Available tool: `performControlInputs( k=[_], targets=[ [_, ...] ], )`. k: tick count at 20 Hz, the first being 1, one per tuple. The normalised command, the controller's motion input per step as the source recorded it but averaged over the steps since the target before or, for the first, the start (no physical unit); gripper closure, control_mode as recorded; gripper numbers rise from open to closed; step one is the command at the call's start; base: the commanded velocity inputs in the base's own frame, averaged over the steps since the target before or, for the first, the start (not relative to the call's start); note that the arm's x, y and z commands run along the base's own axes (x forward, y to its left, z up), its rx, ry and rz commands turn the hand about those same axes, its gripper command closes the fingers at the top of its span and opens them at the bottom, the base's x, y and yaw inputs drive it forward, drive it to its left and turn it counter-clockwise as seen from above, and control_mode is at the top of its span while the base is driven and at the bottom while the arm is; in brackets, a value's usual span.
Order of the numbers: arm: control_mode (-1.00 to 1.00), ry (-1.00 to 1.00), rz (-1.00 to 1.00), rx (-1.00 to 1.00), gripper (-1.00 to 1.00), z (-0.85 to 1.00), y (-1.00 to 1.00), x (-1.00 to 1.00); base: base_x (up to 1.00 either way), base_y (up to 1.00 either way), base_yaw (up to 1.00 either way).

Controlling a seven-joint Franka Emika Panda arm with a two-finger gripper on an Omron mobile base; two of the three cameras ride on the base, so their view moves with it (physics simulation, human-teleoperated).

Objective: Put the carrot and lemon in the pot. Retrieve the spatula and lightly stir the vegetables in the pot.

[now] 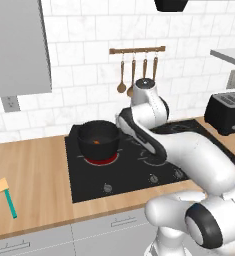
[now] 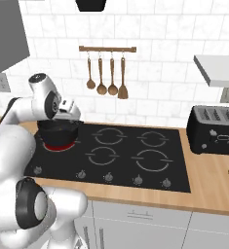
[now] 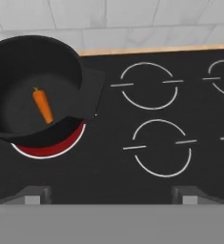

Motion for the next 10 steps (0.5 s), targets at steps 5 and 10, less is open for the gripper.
performControlInputs(
  k=[5, 10],
  targets=[
    [-1.0, 0.0, -0.01, 0.0, -1.0, 0.0, -0.01, -0.17, 0.0, 0.0, 0.0],
    [1.0, 0.0, 0.0, 0.0, -1.0, 0.0, 0.0, 0.0, -0.12, -0.23, 0.0]
  ],
)
